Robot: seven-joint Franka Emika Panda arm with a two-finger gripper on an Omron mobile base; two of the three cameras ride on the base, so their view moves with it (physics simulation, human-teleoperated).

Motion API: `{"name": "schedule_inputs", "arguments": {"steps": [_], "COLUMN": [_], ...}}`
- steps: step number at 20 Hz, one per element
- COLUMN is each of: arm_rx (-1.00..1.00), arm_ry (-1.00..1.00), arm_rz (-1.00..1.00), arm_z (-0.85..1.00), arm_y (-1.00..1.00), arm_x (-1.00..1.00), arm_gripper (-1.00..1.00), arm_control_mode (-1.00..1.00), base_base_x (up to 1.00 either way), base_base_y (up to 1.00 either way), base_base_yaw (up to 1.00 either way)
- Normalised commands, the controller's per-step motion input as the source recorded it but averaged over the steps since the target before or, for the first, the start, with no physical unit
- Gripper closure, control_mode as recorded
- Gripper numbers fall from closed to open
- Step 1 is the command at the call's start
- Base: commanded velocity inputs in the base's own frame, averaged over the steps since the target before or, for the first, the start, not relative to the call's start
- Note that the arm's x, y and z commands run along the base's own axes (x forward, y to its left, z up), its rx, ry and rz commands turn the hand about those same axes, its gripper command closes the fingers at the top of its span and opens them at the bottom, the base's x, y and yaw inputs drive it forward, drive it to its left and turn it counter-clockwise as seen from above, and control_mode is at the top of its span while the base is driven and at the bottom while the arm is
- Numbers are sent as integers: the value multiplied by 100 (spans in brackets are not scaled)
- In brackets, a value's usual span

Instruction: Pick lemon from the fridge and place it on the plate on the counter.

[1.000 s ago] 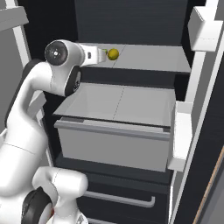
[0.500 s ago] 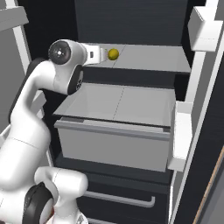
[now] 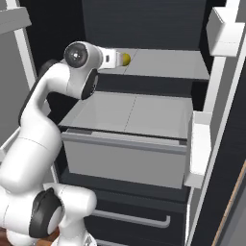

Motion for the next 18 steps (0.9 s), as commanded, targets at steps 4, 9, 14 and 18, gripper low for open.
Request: {"name": "schedule_inputs", "arguments": {"steps": [4, 9, 14, 18], "arm_rx": [5, 2, 0, 0], "arm_ry": [4, 8, 12, 15], "arm_rz": [0, 0, 0, 0], "arm_z": [0, 0, 0, 0], "arm_y": [-18, -15, -8, 0], "arm_x": [31, 23, 25, 21], "arm_gripper": [-100, -100, -100, -100], "arm_control_mode": [-100, -100, -100, -100], "base_base_x": [0, 0, 0, 0], "base_base_y": [0, 0, 0, 0], "base_base_yaw": [0, 0, 0, 0]}}
